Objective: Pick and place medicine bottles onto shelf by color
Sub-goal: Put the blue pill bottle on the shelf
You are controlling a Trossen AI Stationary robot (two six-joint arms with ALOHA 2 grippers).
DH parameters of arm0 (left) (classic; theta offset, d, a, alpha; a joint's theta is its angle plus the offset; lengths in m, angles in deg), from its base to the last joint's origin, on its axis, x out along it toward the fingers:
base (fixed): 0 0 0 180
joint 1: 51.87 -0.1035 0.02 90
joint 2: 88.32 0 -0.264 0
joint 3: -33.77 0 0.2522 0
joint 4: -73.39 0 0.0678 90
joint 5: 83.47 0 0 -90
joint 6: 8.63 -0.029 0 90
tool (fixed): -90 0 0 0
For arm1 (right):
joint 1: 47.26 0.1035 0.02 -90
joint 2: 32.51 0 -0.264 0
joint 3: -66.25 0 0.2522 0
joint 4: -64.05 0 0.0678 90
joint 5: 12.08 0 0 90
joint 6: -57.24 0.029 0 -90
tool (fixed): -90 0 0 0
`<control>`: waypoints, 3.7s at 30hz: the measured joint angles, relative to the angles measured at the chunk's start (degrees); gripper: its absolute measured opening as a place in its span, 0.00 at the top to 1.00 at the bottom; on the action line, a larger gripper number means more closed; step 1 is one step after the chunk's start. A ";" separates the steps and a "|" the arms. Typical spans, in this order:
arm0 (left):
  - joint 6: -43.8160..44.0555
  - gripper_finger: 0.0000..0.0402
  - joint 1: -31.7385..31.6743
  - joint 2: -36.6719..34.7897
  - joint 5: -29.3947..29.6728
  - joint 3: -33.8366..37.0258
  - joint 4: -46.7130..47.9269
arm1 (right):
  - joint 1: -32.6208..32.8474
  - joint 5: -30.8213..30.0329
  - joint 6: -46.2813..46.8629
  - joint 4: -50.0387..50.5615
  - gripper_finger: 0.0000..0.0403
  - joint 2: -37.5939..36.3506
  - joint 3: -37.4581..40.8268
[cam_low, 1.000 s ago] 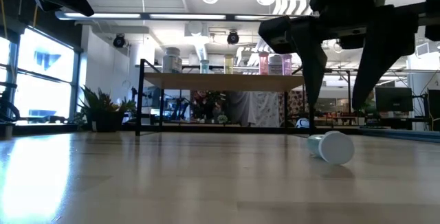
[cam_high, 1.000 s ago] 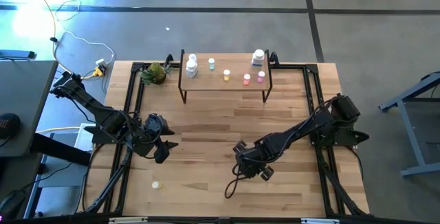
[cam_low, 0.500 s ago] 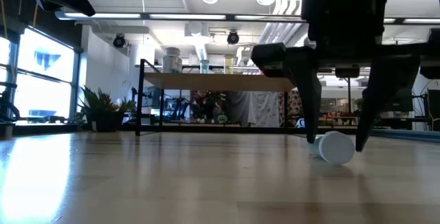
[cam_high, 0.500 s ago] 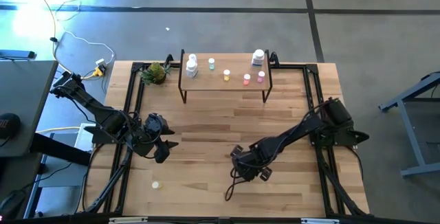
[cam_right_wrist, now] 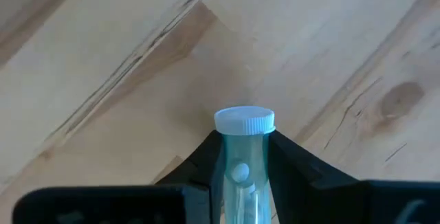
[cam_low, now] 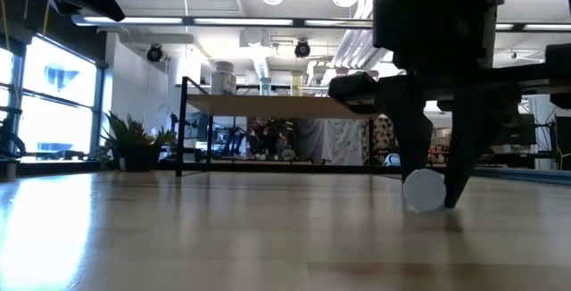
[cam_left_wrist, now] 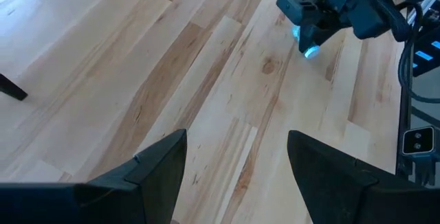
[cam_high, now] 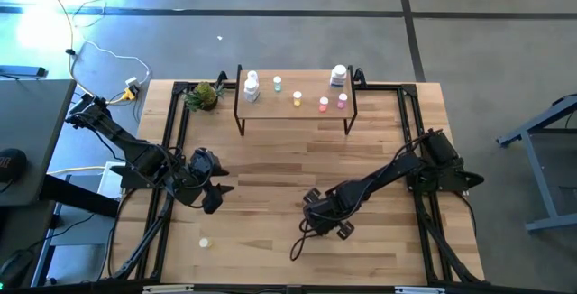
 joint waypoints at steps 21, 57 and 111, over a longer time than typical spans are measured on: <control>-12.61 0.39 -12.83 0.00 1.29 0.00 -0.19 | -9.97 -5.73 17.77 -15.81 0.80 -11.86 -0.02; -40.90 0.39 -30.76 -0.02 15.52 -0.07 -14.05 | -27.72 -28.54 30.85 -79.68 0.80 -0.73 -0.09; -42.53 0.39 -30.73 -0.02 15.22 -0.07 -13.55 | -32.94 -30.26 27.01 -79.65 0.61 7.52 0.00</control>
